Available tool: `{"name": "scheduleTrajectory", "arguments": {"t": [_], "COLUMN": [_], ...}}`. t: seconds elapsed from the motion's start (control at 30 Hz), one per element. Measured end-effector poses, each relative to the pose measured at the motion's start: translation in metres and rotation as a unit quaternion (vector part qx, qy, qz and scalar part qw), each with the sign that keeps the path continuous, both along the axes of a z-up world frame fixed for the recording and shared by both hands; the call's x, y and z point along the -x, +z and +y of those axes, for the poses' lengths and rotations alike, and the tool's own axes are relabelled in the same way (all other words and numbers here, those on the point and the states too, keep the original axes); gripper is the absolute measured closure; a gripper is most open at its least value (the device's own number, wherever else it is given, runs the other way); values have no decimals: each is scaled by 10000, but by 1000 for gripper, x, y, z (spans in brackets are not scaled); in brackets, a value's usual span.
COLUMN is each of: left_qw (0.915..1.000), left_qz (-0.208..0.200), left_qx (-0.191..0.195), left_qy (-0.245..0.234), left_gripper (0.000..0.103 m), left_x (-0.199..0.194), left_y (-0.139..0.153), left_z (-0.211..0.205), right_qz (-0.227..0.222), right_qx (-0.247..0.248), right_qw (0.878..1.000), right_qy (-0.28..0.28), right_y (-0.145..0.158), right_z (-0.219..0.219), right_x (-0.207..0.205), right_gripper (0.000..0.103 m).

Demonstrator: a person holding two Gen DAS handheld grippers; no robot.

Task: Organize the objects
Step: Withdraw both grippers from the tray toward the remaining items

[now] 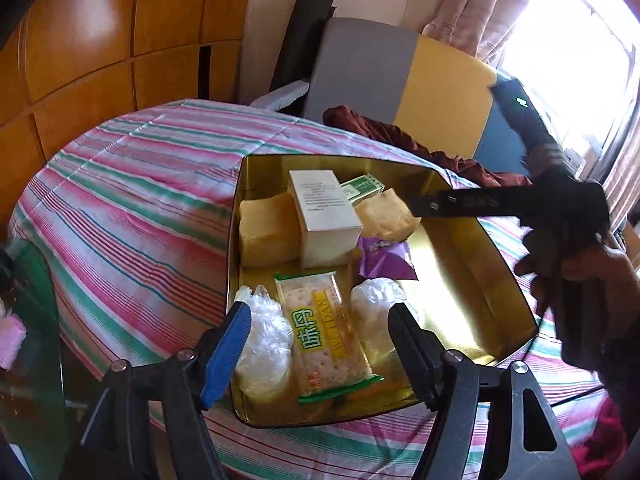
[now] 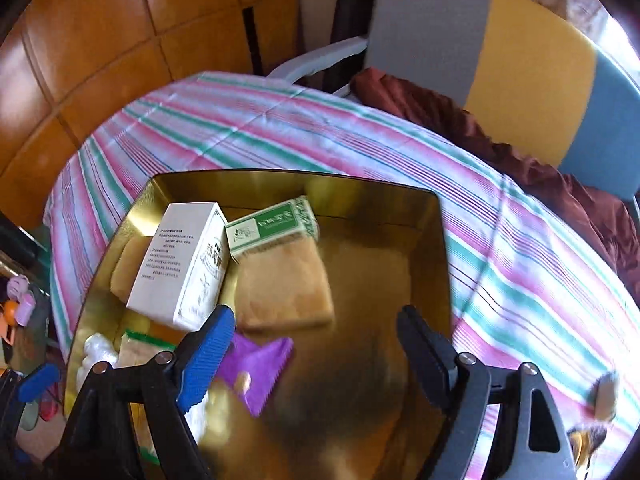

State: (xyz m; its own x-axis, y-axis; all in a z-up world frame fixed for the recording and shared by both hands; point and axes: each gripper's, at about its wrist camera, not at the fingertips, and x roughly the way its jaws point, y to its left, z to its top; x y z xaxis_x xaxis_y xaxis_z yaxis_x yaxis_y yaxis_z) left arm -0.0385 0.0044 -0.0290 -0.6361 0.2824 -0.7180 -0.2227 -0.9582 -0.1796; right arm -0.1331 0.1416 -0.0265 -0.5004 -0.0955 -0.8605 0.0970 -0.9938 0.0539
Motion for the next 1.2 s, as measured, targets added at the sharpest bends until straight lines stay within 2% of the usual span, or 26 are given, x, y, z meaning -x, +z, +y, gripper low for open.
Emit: {"name": "scheduleTrajectory", "arguments": {"t": [0.33, 0.47, 0.73, 0.9, 1.03, 1.2], "left_qw": [9992, 9979, 9935, 9904, 9864, 9814], "left_qz": [190, 278, 441, 454, 489, 460], "left_qx": [191, 300, 544, 686, 811, 879], "left_qy": [-305, -506, -901, -1114, -1346, -1641], "left_gripper": [29, 29, 29, 29, 29, 29], "left_x": [-21, -30, -43, -46, -51, -55], "left_y": [12, 16, 22, 22, 22, 19], "left_z": [24, 39, 69, 89, 109, 139], "right_qz": [460, 565, 591, 649, 680, 586], "right_qx": [257, 339, 93, -49, -112, 660], "right_qw": [9975, 9946, 9839, 9659, 9443, 9089], "right_qy": [-471, -805, -1684, -2505, -3218, -4075], "right_y": [24, 28, 32, 35, 24, 12], "right_z": [61, 97, 191, 260, 315, 363], "right_x": [-63, -94, -145, -173, -196, -217], "right_gripper": [18, 18, 18, 18, 18, 18]}}
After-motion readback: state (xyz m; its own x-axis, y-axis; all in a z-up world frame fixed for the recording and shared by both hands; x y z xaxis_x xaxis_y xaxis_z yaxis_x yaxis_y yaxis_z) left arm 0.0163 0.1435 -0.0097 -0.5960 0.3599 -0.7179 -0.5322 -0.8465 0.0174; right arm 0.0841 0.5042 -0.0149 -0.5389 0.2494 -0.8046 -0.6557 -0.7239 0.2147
